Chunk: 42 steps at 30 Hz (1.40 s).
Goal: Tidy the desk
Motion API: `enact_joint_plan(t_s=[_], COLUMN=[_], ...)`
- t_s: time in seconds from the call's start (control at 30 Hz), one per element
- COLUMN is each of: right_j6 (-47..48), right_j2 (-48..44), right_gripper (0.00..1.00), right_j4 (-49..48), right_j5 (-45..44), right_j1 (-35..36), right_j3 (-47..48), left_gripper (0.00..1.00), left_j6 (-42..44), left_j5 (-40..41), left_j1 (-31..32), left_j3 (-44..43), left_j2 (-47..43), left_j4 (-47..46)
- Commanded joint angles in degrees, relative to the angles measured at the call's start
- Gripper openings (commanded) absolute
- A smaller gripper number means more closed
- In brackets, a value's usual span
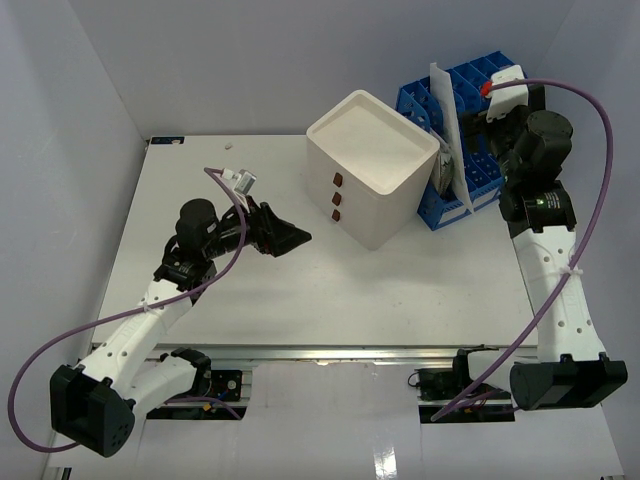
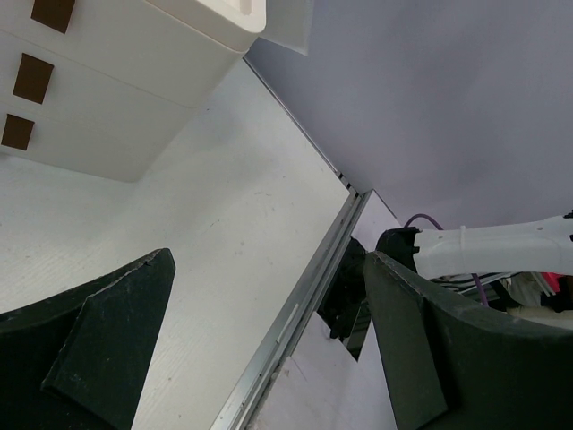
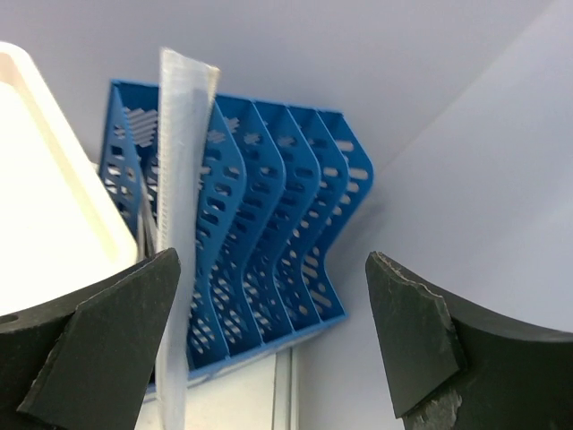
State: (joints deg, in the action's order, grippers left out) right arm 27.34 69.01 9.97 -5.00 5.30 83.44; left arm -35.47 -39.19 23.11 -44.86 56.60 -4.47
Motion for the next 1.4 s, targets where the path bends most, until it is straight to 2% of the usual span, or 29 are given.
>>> enact_joint_plan(t_s=[0.0, 0.07, 0.13, 0.27, 0.43, 0.57, 0.73, 0.83, 0.9, 1.0, 1.17, 1.37], right_j6=[-2.1, -4.4, -7.1, -13.6, -15.8, -16.7, -18.0, -18.1, -17.5, -16.3, -16.6, -19.0], right_j2=[1.3, 3.3, 8.1, 18.1, 24.6, 25.8, 28.5, 29.8, 29.8, 29.6, 26.9, 18.4], right_gripper=[0.9, 0.9, 0.9, 0.91, 0.94, 0.98, 0.74, 0.42, 0.26, 0.08, 0.08, 0.08], right_j4=[-4.3, -3.9, -2.1, 8.0, 8.9, 8.8, 7.7, 6.5, 5.8, 5.5, 1.6, -17.5], right_j5=[7.4, 6.1, 5.4, 8.1, 10.4, 13.9, 11.3, 6.9, 5.9, 5.6, 7.6, 10.4], right_j1=[0.3, 0.5, 0.5, 0.5, 0.8, 0.9, 1.0, 0.9, 1.0, 0.9, 0.6, 0.3], right_j3=[0.8, 3.2, 9.7, 23.7, 28.6, 27.3, 26.3, 25.4, 24.9, 24.7, 24.2, 15.1], left_gripper=[0.98, 0.98, 0.98, 0.98, 0.98, 0.98, 0.98, 0.98, 0.98, 0.98, 0.98, 0.98], left_j6=[1.6, 1.9, 1.9, 1.8, 2.7, 3.5, 3.1, 2.9, 3.1, 3.2, 2.7, 2.9], left_j5=[0.7, 0.6, 0.3, 0.5, 1.3, 1.6, 1.2, 1.5, 1.9, 2.0, 1.6, 1.7], left_j1=[0.1, 0.2, 0.2, 0.1, 0.2, 0.2, 0.2, 0.1, 0.1, 0.2, 0.2, 0.1], left_j3=[-1.9, -1.8, -1.5, -0.3, 0.3, 0.5, 0.4, 0.7, 1.0, 1.3, 1.4, 0.2], left_j2=[-1.9, -1.6, -1.2, -1.8, -2.9, -2.7, -1.2, -1.8, -2.6, -3.0, -3.4, -4.5], left_j4=[1.3, 1.5, 1.5, 1.2, 3.0, 3.5, 3.0, 3.2, 3.7, 4.1, 4.1, 6.7])
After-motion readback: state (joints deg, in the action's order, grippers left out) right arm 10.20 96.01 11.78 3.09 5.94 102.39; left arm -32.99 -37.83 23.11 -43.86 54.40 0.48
